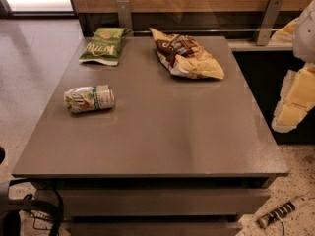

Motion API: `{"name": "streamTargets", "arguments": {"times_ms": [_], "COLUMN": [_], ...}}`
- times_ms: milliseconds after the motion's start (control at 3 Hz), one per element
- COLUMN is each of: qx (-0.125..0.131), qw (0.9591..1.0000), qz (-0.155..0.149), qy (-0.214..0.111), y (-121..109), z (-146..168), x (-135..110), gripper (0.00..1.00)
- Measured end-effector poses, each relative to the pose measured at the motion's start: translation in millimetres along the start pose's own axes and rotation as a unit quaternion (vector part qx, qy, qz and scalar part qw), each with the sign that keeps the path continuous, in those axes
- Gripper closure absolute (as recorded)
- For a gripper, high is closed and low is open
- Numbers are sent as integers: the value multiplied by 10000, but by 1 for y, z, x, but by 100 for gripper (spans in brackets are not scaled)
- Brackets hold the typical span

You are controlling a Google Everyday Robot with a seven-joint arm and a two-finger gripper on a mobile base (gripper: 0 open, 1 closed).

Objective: Place 7up can upright

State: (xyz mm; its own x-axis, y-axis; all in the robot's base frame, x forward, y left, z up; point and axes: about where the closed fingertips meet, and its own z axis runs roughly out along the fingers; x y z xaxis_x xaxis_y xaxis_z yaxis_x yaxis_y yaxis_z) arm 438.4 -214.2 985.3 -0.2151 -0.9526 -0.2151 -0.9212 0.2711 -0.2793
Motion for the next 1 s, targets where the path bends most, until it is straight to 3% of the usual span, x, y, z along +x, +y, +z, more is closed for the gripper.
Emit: {"name": "streamTargets", "arguments": {"times_ms": [667,1000], "qx": [90,13], "qw": [9992,9951], "qz": [-280,-461], "qy": [-280,-878], "y": [-7,-11], "z": [-5,1], "x": [-26,-68], "gripper": [0,0]}}
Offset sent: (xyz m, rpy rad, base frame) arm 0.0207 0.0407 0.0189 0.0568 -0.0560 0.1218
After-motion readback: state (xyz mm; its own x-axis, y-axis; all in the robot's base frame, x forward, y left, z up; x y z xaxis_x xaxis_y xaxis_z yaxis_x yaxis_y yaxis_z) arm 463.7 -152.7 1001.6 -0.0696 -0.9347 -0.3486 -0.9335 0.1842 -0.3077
